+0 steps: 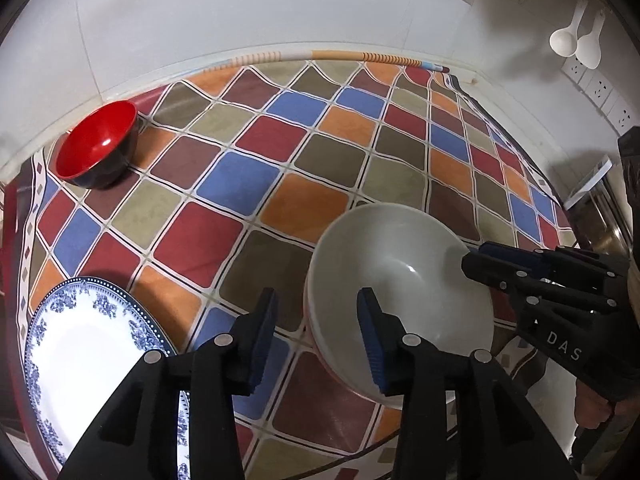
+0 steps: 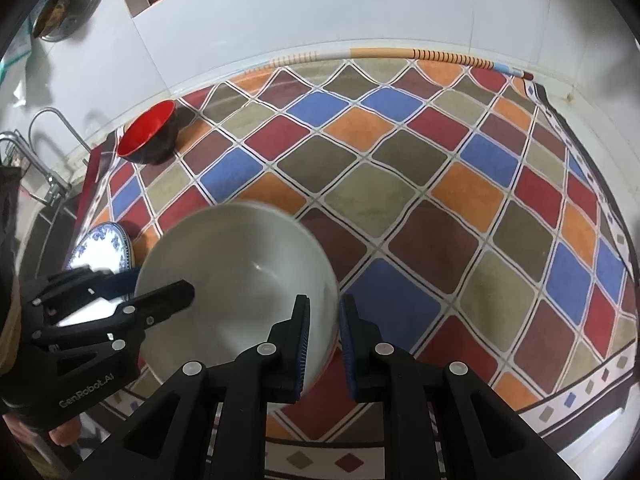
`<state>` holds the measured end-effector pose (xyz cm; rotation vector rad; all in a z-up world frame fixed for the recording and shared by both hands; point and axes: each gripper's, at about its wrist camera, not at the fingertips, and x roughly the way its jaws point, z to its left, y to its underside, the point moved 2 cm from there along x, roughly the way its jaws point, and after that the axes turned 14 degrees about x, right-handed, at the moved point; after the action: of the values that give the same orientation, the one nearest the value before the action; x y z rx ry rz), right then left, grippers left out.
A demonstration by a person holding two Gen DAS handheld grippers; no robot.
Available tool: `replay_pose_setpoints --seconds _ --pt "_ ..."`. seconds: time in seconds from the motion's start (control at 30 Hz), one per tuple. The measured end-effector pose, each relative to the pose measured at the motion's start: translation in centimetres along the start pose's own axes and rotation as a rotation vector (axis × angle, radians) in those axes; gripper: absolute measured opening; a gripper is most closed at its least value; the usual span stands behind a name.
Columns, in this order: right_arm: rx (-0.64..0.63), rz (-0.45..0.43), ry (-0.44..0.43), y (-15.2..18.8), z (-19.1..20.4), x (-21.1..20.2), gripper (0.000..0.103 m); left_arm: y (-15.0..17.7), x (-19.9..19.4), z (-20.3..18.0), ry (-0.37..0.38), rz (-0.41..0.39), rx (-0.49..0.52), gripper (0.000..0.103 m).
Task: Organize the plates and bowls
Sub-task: 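Lower the white bowl into the pink bowl and open both tools, then move both tools to the red bowl by the wall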
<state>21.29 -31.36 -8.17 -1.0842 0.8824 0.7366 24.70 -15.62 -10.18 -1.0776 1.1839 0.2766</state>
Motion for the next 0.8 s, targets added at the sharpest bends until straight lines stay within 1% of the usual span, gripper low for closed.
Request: replay_pose_setpoints --seconds 0.03,0.1,0.13,0.17,0.27,0.3,0.37,0.5,0.7,0.8 --pt "-0.002 -0.006 0.004 0.0 0.0 0.0 0.017 0.0 -0.1 0.1 -0.002 -0.002 -0.002 0.043" --pt "-0.004 -0.017 0.019 0.0 0.0 -0.1 0.023 0.1 -0.3 0.2 -0.009 -0.009 -0.002 0.043" --pt "-0.004 -0.024 0.023 0.0 0.0 -0.2 0.031 0.1 -0.5 0.3 -0.011 -0.012 -0.003 0.044" --pt "-0.003 -0.036 0.023 0.0 0.1 -0.4 0.034 0.2 -0.6 0.4 -0.012 -0.015 -0.005 0.044" --pt "-0.018 -0.055 0.018 0.0 0.4 -0.8 0.035 0.2 -1.3 0.7 -0.016 -0.028 -0.013 0.050" --pt "-0.021 -0.059 0.012 0.0 0.7 -1.0 0.037 0.2 -1.5 0.9 -0.021 -0.034 -0.017 0.052" --pt "-0.023 -0.071 0.007 0.0 1.0 -1.3 0.045 0.2 -2.0 1.3 -0.037 -0.048 -0.021 0.055" --pt "-0.027 -0.101 0.003 -0.1 1.8 -1.9 0.049 0.3 -3.3 2.5 -0.068 -0.080 -0.037 0.063" --pt "-0.040 -0.140 -0.007 -0.1 3.8 -2.7 0.056 1.1 -5.3 5.0 -0.110 -0.115 -0.060 0.070" --pt "-0.056 -0.151 -0.005 0.0 5.1 -2.9 0.062 1.6 -6.5 6.4 -0.141 -0.132 -0.068 0.074"
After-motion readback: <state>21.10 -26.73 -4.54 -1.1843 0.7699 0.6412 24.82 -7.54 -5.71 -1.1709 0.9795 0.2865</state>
